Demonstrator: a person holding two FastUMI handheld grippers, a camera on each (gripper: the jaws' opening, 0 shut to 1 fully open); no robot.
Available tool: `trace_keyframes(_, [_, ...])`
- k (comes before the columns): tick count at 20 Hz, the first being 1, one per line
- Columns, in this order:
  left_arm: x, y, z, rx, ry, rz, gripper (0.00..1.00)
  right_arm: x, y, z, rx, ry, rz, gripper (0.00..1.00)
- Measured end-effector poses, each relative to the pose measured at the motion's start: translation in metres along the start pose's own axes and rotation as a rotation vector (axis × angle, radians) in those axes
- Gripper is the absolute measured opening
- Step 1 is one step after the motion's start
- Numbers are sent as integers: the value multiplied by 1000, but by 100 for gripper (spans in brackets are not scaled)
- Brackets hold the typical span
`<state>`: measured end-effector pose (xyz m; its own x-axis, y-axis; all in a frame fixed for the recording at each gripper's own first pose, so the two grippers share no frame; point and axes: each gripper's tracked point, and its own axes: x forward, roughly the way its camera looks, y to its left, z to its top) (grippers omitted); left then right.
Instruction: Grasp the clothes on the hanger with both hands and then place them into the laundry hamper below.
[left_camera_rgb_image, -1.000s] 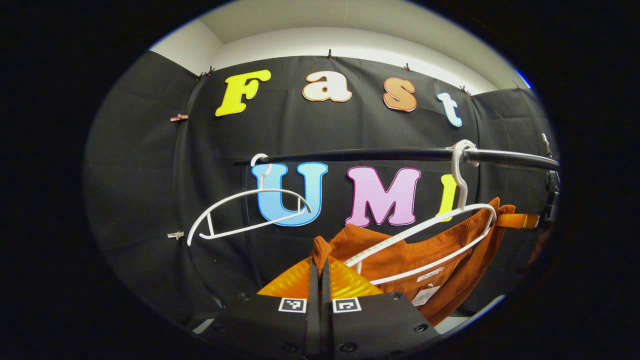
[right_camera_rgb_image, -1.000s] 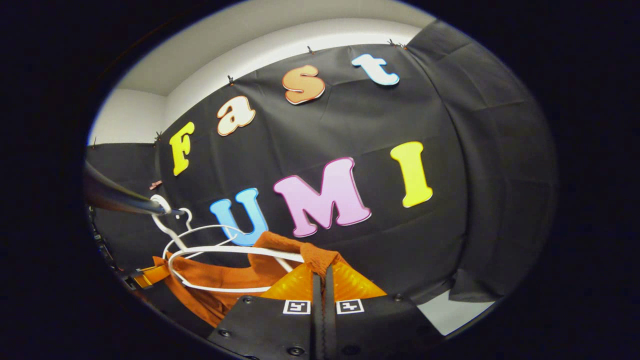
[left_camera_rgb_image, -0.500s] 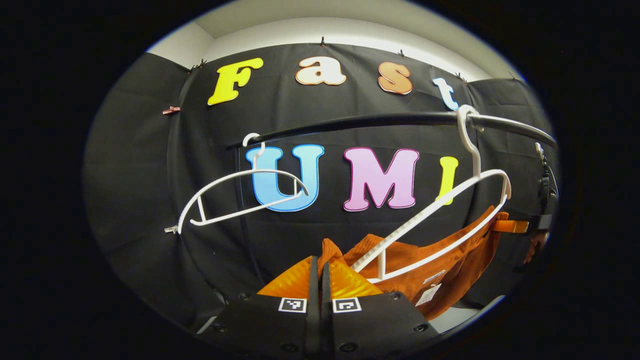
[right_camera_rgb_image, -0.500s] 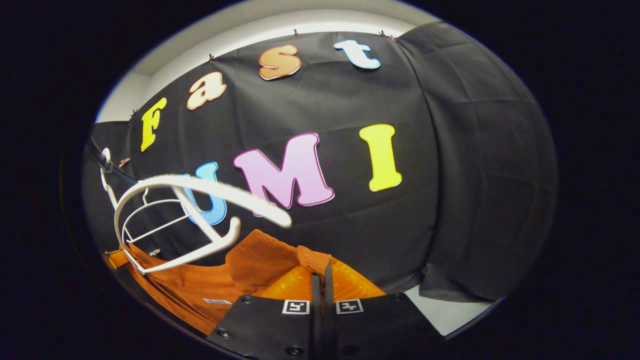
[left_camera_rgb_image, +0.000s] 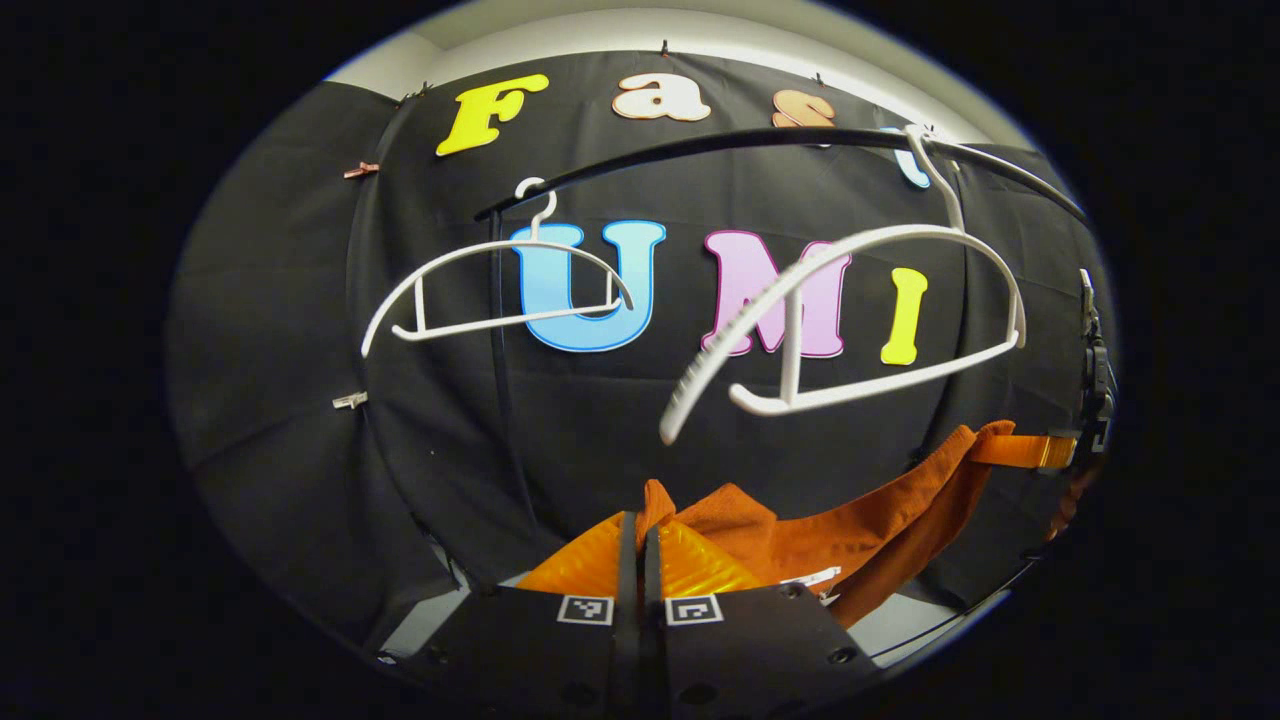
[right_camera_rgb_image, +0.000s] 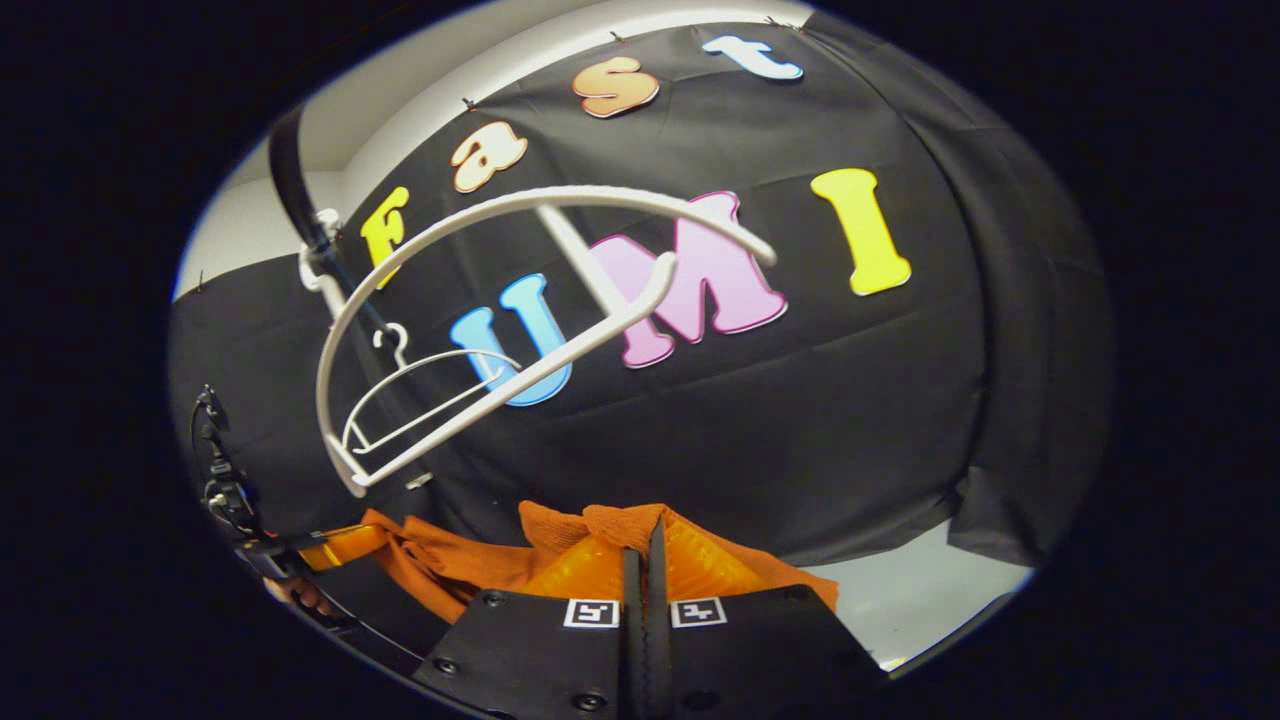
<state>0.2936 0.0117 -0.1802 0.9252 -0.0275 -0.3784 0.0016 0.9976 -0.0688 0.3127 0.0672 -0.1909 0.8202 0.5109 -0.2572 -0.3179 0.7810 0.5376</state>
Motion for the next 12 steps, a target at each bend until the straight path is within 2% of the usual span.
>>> trace_keyframes(4, [-6,-38,-16,-21,7,-101,5,-7,44,-30,9,51,114,4])
trace_keyframes(9, [-29,-94,14,-20,-71,-240,5,-27,111,-18,-19,38,281,4])
trace_keyframes(12, [-39,-107,28,-77,-98,-261,5,-31,121,-8,-39,50,288,4])
